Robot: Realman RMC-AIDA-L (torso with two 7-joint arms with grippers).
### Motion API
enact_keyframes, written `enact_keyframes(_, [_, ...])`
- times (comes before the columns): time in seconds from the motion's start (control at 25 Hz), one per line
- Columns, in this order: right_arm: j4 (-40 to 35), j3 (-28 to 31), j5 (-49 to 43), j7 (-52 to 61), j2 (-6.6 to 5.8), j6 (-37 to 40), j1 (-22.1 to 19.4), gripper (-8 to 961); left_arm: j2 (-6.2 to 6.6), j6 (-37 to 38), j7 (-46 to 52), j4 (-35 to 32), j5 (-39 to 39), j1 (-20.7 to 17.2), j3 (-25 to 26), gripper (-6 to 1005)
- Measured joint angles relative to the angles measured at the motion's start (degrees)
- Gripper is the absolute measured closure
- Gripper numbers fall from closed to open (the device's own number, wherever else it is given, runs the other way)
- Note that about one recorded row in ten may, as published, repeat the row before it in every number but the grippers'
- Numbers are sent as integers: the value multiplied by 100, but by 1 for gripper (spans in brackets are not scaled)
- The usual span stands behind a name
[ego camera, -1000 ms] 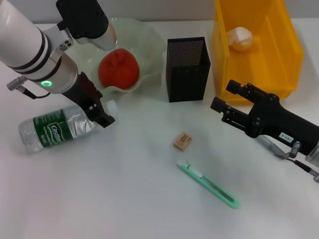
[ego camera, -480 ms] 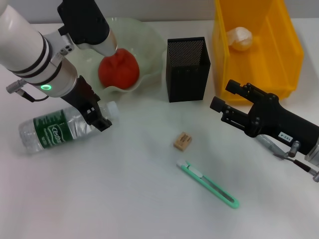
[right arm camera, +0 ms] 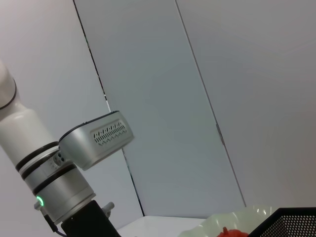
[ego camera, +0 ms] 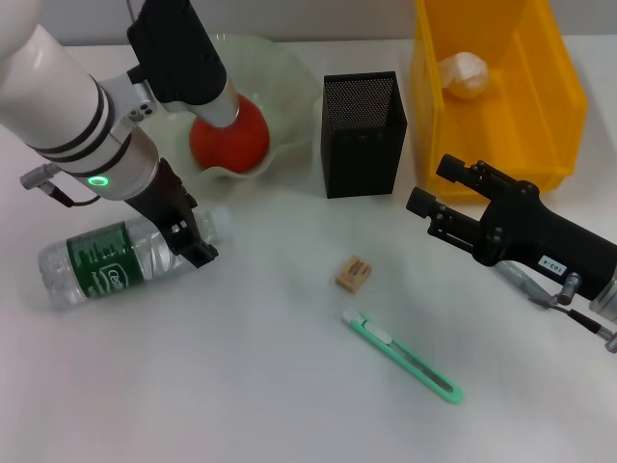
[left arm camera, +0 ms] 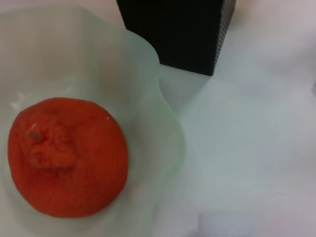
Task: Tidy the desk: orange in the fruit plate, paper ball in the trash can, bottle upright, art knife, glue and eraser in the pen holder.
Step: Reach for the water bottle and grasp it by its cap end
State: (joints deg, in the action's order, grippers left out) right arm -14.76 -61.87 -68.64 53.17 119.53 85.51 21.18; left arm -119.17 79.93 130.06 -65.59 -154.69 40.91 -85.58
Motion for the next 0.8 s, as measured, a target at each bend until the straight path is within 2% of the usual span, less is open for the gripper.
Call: enact_keyframes(0.8, [0,0,0,1,0,1,0,216,-1,57,253,-81,-7,117,-503,273])
